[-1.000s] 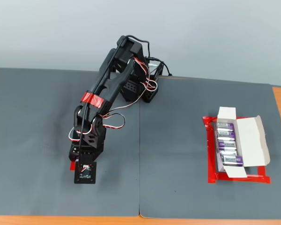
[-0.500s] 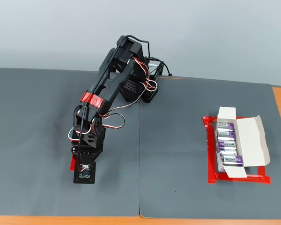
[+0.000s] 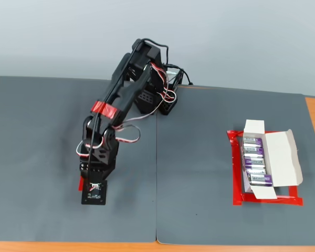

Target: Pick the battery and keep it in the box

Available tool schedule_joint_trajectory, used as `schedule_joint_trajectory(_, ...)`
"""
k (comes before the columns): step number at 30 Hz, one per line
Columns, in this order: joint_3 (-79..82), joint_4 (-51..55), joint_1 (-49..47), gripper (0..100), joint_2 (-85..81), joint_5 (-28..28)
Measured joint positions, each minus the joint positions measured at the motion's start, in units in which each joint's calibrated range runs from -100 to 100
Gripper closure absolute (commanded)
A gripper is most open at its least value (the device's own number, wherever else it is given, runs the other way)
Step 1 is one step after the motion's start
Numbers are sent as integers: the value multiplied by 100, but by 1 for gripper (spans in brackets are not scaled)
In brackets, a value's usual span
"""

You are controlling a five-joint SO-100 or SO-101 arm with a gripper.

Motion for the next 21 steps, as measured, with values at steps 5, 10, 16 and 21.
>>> schedule_joint_trajectory(5, 0, 0, -15, 98, -569, -322)
schedule_joint_trajectory(10, 0, 9, -140, 98, -1071, -542)
schedule_joint_trajectory(16, 0, 9, -464, 98, -1801, -806)
schedule_joint_trajectory(21, 0, 9, -943, 98, -2302, -894)
